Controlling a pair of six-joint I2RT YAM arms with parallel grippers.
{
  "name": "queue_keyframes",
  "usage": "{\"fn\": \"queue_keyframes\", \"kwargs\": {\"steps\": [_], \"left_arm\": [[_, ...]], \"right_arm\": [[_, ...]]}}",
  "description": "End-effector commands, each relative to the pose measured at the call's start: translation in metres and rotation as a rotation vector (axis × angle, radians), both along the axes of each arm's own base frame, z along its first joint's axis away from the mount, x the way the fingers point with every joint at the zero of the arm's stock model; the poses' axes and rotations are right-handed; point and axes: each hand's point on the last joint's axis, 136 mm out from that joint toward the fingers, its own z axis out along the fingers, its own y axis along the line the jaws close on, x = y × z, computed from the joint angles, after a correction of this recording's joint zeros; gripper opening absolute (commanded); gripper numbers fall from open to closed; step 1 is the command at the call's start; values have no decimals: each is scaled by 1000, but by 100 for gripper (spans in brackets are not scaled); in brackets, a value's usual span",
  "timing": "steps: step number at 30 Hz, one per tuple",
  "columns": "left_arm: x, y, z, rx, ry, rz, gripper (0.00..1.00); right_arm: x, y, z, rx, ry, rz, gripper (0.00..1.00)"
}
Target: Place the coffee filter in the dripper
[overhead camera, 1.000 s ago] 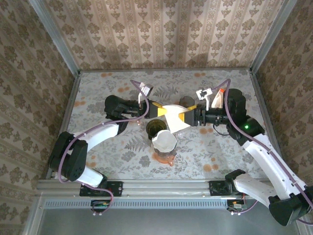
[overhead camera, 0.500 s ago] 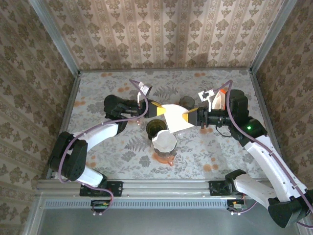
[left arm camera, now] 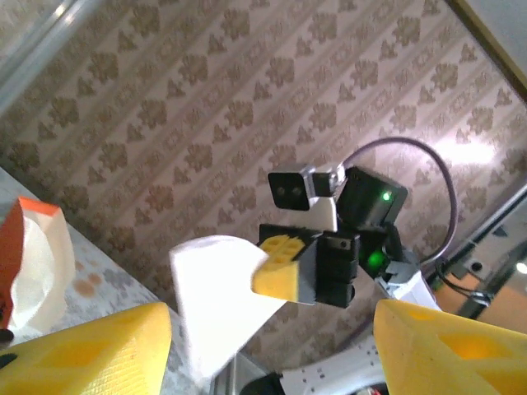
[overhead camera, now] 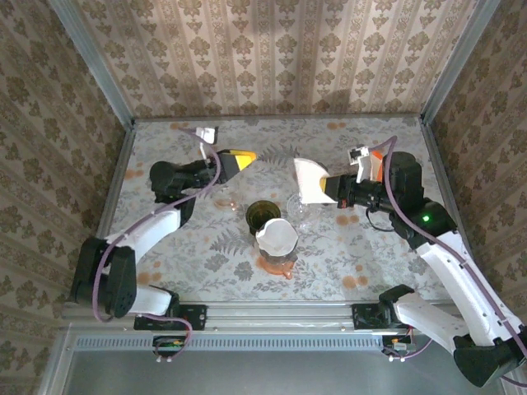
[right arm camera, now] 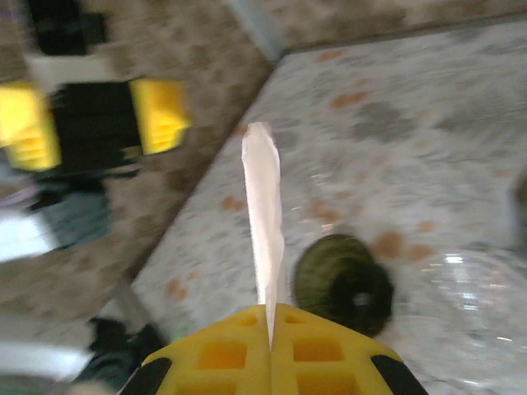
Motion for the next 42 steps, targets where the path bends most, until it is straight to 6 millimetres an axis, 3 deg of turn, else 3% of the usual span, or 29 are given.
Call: {"fn": "queue_keyframes", "kwargs": {"steps": [1,6,10,16,25,34,42], "left_arm": [[6,9,-5,13,-2,123,68],[-1,14,-22,87,-1,180,69],[-9,18,-31,128,6,191,69],[-15,22,-43,173,7,209,69],[-16,22,-49,177,21,209,69],[-16,22,-50,180,19,207,69],[-15,22,-51,184,28,208,69]], "right_arm": [[39,-74,-30,-312,-32,-470,0],[71,-127,-57,-557,-84,-802,0],[93,-151,-79,-671,-55,-923,0],[119,-155,-93,-795,-59,-942,0],[139,-172,-107,-890,-54,-974,0],[147,-176,-115,-873,-38,-974,0],[141,-178,-148,-866,27,-979,0]]}}
